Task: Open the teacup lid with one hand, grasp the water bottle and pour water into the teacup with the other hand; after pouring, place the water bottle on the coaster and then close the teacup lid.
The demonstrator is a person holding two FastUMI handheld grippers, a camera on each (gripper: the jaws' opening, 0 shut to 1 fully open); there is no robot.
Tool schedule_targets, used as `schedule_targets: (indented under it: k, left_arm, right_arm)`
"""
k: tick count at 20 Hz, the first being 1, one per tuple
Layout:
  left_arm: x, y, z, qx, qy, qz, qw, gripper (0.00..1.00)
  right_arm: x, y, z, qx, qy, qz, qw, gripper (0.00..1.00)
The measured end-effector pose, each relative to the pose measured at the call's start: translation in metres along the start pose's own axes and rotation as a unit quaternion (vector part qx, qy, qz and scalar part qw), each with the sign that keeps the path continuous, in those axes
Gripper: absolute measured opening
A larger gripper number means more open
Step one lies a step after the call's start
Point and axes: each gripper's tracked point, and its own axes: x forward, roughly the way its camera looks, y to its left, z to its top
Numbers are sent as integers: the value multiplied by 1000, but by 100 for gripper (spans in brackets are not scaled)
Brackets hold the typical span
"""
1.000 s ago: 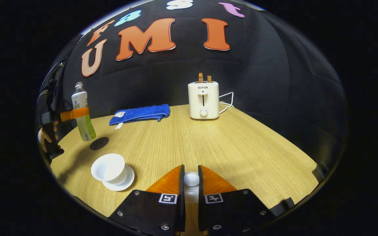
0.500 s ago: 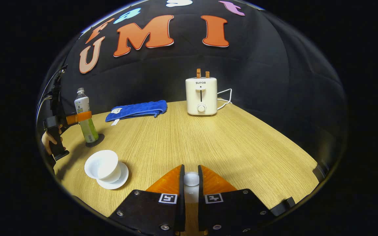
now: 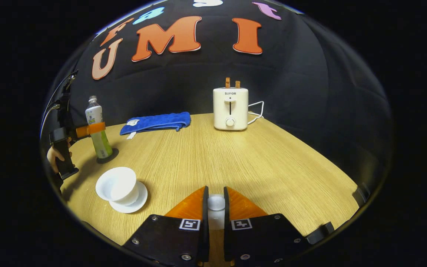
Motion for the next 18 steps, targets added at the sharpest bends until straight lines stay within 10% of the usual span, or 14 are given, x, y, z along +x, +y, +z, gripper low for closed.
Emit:
schedule_targets:
  k: [7, 18]
  left_arm:
    - [-15, -6, -5, 32, -3, 4, 999, 96]
    - [-123, 4, -8, 29, -54, 25, 998, 97]
  right_arm:
    - [-12, 14, 29, -7, -31, 5, 999, 16]
    - [-31, 116, 69, -19, -95, 104, 990, 16]
